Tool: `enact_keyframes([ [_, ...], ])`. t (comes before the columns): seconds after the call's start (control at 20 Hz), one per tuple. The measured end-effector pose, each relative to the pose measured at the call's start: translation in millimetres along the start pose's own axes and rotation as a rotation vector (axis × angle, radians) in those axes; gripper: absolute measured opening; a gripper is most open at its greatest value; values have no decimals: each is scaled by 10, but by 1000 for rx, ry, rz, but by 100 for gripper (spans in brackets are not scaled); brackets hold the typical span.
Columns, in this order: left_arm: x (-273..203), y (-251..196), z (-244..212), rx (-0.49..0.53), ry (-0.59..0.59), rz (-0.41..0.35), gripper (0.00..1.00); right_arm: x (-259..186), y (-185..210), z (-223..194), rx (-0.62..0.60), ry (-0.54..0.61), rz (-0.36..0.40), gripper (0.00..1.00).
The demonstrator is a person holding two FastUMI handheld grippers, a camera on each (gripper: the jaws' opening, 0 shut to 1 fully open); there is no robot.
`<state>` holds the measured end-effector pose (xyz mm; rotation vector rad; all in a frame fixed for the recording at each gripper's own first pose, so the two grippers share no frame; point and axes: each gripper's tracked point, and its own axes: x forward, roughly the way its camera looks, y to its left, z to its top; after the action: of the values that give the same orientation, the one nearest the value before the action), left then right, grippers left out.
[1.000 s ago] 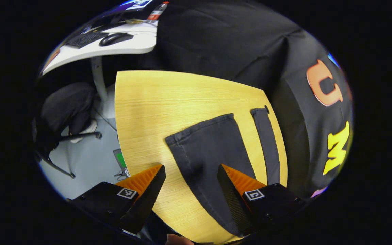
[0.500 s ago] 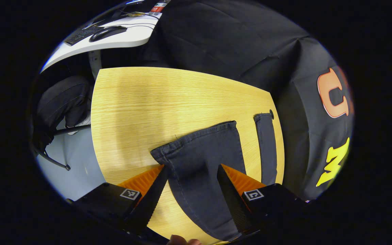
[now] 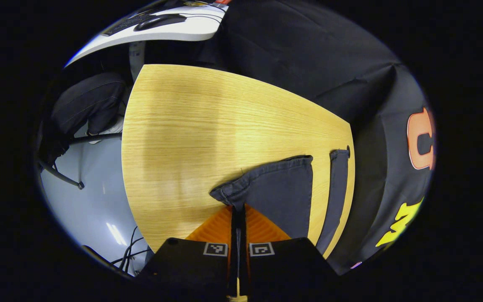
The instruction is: Grasp the waist and the cuffs of the jeans and fold them to make the two legs overlap; first hold the waist and fold one-third of the jeans toward the cuffs, then hold the cuffs and fold the remaining one-third in the same direction to finish folding.
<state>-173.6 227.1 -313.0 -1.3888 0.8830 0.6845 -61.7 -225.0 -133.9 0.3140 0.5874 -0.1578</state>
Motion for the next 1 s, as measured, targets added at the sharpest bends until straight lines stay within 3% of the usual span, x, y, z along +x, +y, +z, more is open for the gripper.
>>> enact_keyframes([
  [0.15,1,0,16,17,10,6,4,39,-748,-71,215,99,-131,94],
  [0.2,4,0,22,17,12,2,4,46,-994,-130,285,134,-184,99],
  [0.35,-6,-14,15,8,8,-9,4,89,-1526,-535,524,258,-276,98],
  [0.5,-14,-14,6,-1,11,-12,4,92,-1624,-860,669,335,-299,98],
  [0.55,-18,-18,6,-4,12,-13,4,136,-1600,-918,689,347,-294,93],
  [0.7,-18,-13,6,-18,8,-7,4,129,-1512,-996,682,380,-256,89],
  [0.75,-19,-8,6,-19,7,-2,4,148,-1486,-1033,674,395,-266,83],
  [0.9,-17,3,20,-18,-1,17,4,133,-1590,-1131,646,446,-324,45],
  [1.0,-12,1,18,-12,-4,30,4,167,-1555,-1151,664,457,-305,19],
])
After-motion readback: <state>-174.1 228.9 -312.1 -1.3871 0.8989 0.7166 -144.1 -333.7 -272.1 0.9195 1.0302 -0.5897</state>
